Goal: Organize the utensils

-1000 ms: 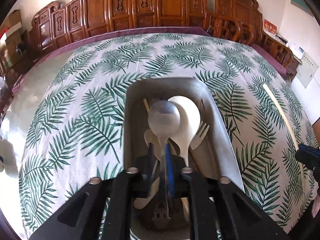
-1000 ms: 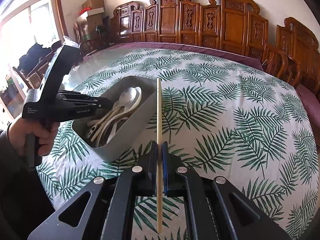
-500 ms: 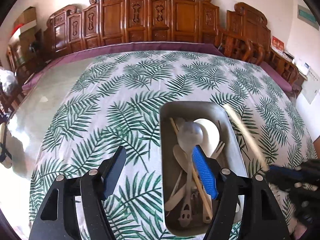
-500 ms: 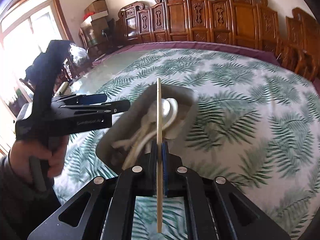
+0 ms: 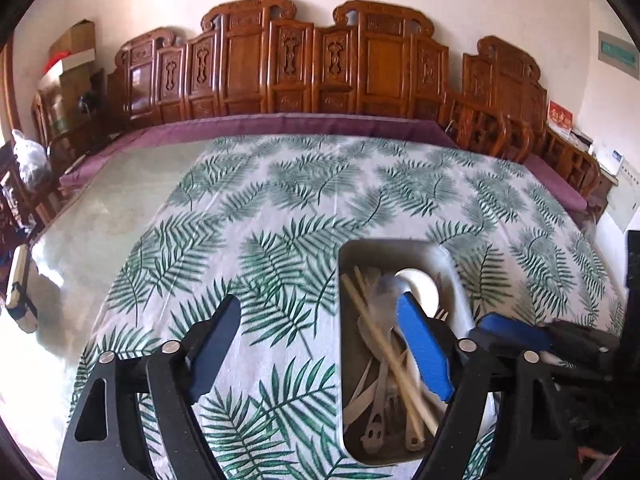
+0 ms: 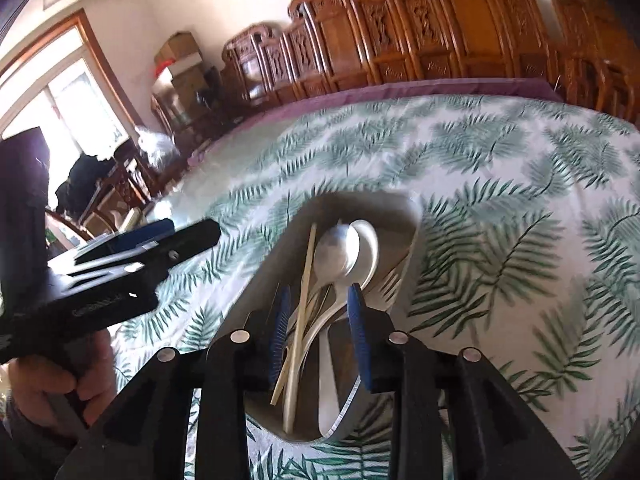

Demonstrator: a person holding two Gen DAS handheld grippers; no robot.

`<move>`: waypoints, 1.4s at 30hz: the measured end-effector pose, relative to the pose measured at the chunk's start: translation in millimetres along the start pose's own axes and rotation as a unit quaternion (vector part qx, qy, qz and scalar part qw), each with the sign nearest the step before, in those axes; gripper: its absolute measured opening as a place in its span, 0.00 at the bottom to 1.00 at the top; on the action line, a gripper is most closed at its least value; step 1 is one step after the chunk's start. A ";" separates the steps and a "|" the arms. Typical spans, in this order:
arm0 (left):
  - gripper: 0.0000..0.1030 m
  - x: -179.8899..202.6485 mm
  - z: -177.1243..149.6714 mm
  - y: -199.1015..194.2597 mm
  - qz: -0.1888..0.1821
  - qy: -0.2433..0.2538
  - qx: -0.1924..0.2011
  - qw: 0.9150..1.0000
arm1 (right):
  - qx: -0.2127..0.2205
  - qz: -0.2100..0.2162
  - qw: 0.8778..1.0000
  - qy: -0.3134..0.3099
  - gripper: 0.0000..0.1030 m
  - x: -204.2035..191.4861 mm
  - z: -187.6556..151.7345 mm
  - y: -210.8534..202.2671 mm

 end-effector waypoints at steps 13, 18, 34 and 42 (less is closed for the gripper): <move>0.92 56.9 14.1 -58.2 -0.005 0.040 0.094 0.995 | 0.125 -0.178 0.973 -0.071 0.81 17.7 14.0 -134.6; 0.92 73.1 12.0 -74.8 0.002 0.043 0.111 0.993 | 0.138 -0.207 0.966 -0.064 0.90 36.8 9.0 -143.5; 0.92 84.2 8.2 -86.4 -0.010 0.029 0.110 0.993 | 0.153 -0.223 0.962 -0.048 0.91 54.6 7.4 -156.7; 0.92 76.9 11.2 -89.3 -0.011 0.015 0.112 0.993 | 0.156 -0.222 0.961 -0.051 0.91 52.3 7.4 -161.0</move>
Point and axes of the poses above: each gripper's, at about its wrist camera, not at the fingertips, and y roughly the way its jaws point, x to its right, z to its top, the point moved 5 cm from there along y, roughly the way its jaws point, and after that the axes turned 11 degrees about z, right-handed, at the moved point
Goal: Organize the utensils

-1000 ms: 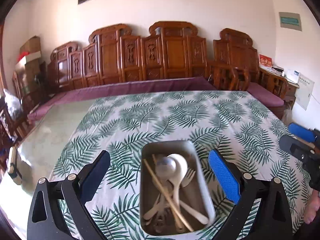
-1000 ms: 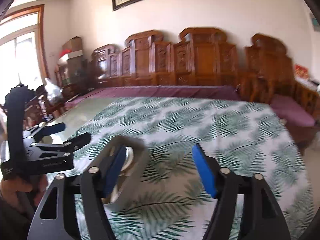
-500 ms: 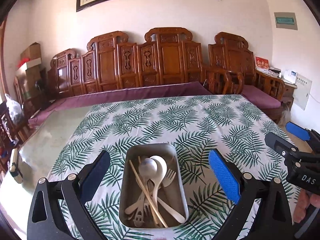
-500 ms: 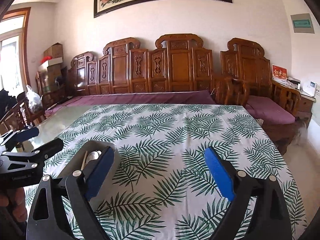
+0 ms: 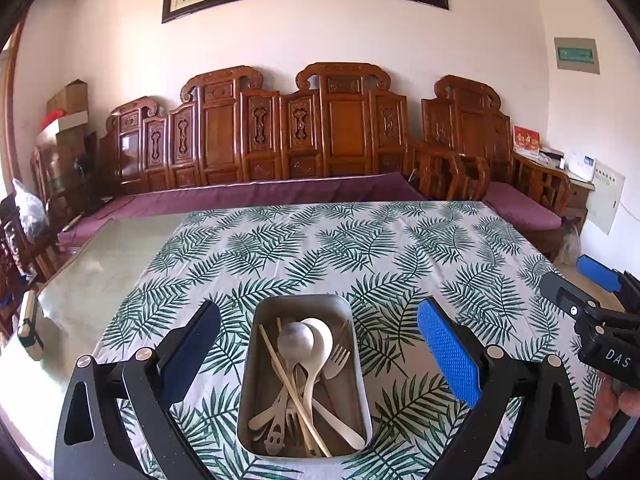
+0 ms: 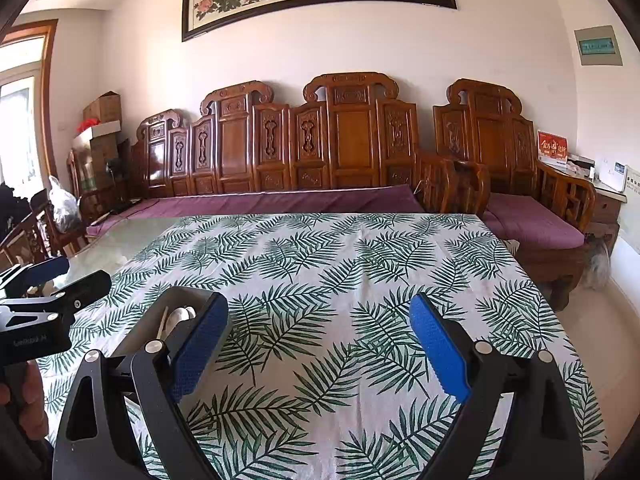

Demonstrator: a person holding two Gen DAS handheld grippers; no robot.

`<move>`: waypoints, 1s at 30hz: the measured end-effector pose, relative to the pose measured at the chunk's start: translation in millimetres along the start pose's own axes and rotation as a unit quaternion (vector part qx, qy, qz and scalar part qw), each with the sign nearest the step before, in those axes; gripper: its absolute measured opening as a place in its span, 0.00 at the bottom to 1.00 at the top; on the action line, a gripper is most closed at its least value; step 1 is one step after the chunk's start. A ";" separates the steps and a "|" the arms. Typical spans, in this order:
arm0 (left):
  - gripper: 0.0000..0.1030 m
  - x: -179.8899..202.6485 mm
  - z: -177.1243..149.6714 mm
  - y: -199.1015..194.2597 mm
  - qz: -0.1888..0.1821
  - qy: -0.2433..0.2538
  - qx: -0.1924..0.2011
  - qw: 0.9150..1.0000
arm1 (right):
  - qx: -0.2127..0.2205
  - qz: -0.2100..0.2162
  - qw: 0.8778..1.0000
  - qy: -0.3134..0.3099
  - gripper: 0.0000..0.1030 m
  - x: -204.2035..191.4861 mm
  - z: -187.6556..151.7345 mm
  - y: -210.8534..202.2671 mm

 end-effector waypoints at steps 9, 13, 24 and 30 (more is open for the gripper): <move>0.92 -0.5 0.1 -0.5 0.001 0.001 0.000 1.000 | 0.005 -0.002 1.000 -0.001 0.91 -1.0 2.3 -3.3; 0.92 -0.7 0.0 -0.8 0.003 0.000 0.001 1.000 | 0.008 -0.004 1.000 -0.003 0.91 -1.4 3.7 -5.2; 0.92 -0.9 0.8 -0.1 0.007 -0.001 0.001 1.000 | 0.009 -0.004 1.000 -0.003 0.91 -1.3 4.1 -5.3; 0.92 -3.3 1.2 0.6 0.009 -0.006 0.000 1.000 | 0.008 -0.004 1.000 -0.002 0.91 -1.2 4.2 -5.2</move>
Point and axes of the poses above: each gripper's, at about its wrist camera, not at the fingertips, and y roughly the way its jaws point, x to its right, z to its top, the point moved 5 cm from there along y, roughly the way its jaws point, and after that the axes turned 11 degrees about z, right-handed, at the moved point
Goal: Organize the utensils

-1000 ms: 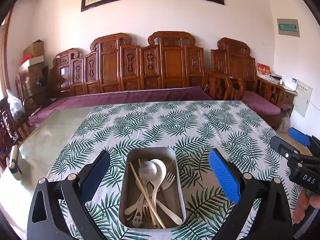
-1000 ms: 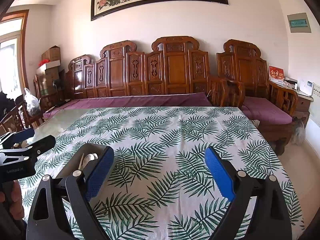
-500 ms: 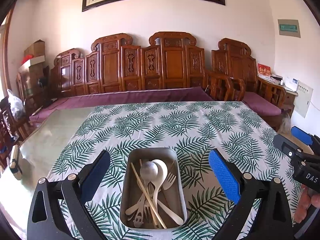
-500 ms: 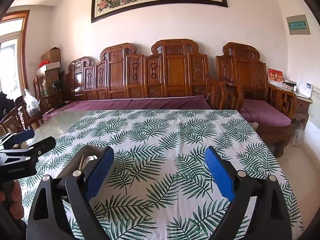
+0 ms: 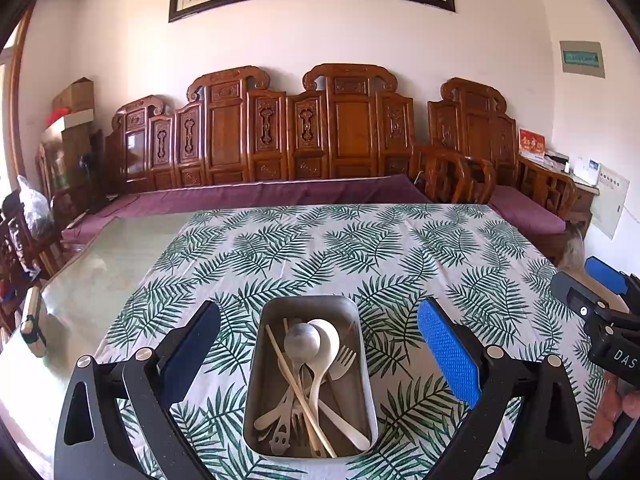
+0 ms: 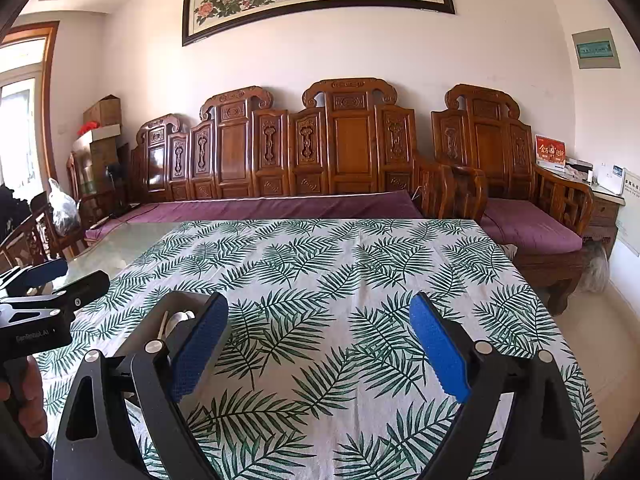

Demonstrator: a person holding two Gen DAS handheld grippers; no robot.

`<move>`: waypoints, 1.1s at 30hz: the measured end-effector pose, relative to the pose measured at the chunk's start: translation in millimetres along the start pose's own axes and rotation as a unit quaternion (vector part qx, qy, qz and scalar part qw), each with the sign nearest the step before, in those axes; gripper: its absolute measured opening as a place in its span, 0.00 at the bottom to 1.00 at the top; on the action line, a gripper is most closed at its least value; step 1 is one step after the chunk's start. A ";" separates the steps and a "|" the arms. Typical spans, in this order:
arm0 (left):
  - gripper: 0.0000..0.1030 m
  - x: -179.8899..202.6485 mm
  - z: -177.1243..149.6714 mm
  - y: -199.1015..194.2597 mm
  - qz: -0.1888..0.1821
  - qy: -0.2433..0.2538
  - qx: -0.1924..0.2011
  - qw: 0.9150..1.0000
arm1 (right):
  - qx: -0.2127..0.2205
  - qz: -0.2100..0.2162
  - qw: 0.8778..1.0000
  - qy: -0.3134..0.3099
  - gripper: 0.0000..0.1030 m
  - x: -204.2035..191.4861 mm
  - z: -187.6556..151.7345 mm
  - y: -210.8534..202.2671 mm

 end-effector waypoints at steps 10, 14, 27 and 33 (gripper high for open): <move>0.92 -1.3 1.0 1.1 0.002 -0.001 0.000 1.000 | 0.001 0.000 1.000 0.000 0.91 0.2 0.1 -0.1; 0.92 -1.9 1.5 1.1 0.003 -0.002 0.001 1.000 | 0.001 -0.001 1.000 -0.001 0.91 0.3 0.3 -0.2; 0.92 -3.1 0.9 -1.3 0.002 -0.005 0.003 1.000 | 0.001 -0.002 1.000 0.000 0.91 0.7 -0.2 0.0; 0.92 -3.1 0.9 -1.2 0.001 -0.005 0.003 1.000 | 0.001 -0.001 1.000 0.000 0.91 0.5 -0.3 -0.1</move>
Point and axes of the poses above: each gripper's, at about its wrist camera, not at the fingertips, and y roughly the way its jaws point, x to its right, z to its top, the point moved 5 cm from there along y, roughly the way its jaws point, and after that the axes turned 11 degrees about z, right-handed, at the moved point
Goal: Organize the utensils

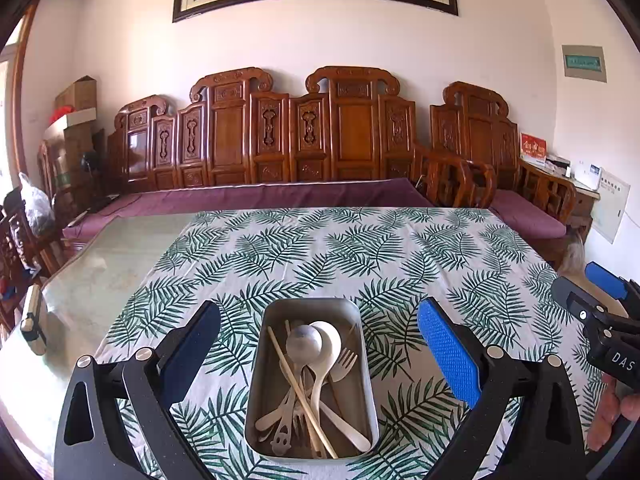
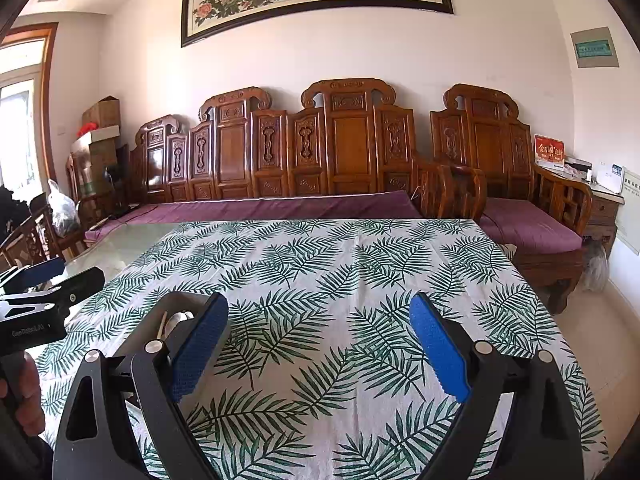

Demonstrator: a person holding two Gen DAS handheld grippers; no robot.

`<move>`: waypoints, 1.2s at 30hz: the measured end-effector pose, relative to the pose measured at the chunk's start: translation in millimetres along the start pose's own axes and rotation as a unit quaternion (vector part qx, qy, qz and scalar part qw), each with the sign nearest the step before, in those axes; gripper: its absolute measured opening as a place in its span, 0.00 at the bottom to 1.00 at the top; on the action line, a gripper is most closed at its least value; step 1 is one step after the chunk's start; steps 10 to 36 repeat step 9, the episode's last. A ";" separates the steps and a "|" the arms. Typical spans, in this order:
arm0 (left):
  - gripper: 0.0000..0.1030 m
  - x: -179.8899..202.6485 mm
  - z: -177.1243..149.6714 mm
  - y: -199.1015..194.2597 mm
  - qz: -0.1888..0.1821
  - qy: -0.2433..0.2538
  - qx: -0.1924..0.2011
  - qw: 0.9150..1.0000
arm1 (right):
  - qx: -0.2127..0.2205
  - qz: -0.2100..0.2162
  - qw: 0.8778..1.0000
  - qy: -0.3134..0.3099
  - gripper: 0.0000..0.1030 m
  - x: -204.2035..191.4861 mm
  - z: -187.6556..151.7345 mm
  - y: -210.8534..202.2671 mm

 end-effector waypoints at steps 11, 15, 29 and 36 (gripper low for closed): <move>0.92 1.6 0.3 -0.4 -0.001 0.001 -0.001 1.000 | 0.001 0.000 1.000 0.000 0.91 -0.6 -0.4 -0.1; 0.92 1.6 0.3 -0.4 -0.001 0.001 -0.001 1.000 | 0.001 0.000 1.000 0.000 0.91 -0.6 -0.4 -0.1; 0.92 1.6 0.3 -0.4 -0.001 0.001 -0.001 1.000 | 0.001 0.000 1.000 0.000 0.91 -0.6 -0.4 -0.1; 0.92 1.6 0.3 -0.4 -0.001 0.001 -0.001 1.000 | 0.001 0.000 1.000 0.000 0.91 -0.6 -0.4 -0.1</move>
Point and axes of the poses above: each gripper's, at about its wrist camera, not at the fingertips, and y roughly the way its jaws point, x to its right, z to its top, the point moved 5 cm from there along y, roughly the way its jaws point, and after that the axes turned 11 degrees about z, right-handed, at the moved point
